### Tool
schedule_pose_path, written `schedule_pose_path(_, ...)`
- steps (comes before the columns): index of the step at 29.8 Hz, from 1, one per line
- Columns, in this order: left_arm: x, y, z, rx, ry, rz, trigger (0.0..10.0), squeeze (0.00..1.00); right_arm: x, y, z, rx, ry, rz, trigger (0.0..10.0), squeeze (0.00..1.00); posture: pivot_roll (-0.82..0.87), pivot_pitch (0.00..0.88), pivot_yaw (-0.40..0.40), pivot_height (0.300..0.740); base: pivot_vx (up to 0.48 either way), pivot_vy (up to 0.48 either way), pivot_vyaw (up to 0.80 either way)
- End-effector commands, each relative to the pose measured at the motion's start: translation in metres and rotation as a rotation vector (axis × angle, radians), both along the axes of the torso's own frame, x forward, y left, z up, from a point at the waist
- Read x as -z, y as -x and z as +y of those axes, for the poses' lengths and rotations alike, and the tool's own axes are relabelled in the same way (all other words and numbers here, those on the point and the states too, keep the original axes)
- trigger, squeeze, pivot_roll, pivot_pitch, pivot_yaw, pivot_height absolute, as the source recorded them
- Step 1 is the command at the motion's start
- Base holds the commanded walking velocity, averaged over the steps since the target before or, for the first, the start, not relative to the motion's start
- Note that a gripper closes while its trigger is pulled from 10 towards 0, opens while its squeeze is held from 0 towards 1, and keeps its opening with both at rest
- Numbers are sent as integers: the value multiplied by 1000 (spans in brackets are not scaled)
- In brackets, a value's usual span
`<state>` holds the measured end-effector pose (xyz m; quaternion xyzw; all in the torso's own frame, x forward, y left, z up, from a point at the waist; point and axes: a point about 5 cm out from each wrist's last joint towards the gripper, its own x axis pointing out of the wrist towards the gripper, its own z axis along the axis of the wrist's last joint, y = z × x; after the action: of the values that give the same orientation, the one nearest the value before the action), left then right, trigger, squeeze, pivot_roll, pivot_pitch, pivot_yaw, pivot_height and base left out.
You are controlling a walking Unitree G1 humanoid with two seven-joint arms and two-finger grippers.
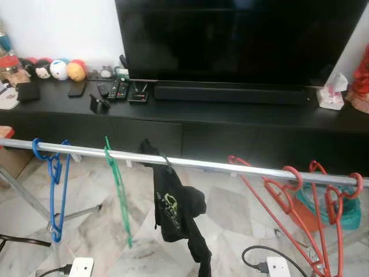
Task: Hang hanger
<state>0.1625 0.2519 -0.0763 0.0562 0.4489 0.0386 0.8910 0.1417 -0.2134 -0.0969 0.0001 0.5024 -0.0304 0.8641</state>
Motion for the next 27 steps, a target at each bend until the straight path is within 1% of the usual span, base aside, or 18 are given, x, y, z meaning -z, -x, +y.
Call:
schedule_pose_path(1,0,-3,-3,-16,0,2,10000,0,1,2,0,0,1,7,10000,0,-97,0,-7,740,0,0,0)
schedule_pose_path(2,1,-3,-4,-13,1,5,10000,0,1,2,0,0,1,7,10000,0,-97,0,-7,740,0,0,0)
schedule_pose_path(3,-1,-4,0,-4,1,2,10000,0,1,2,0,-9,4,10,10000,0,-98,0,-9,740,0,0,0)
schedule_pose_path(4,-1,-4,0,-4,1,2,10000,0,1,2,0,-9,4,10,10000,0,-98,0,-9,740,0,0,0)
schedule_pose_path(6,-1,-1,6,-20,7,11,10000,0,1,3,0,-8,4,12,10000,0,-114,0,-7,740,0,0,0)
schedule_pose_path(12,0,4,10,-23,5,25,10000,0,2,6,0,3,1,15,10000,0,-124,0,3,740,-278,0,0)
schedule_pose_path(27,1,4,8,-20,3,25,10000,0,3,8,2,10,-3,18,10000,0,-130,0,12,740,-301,0,0)
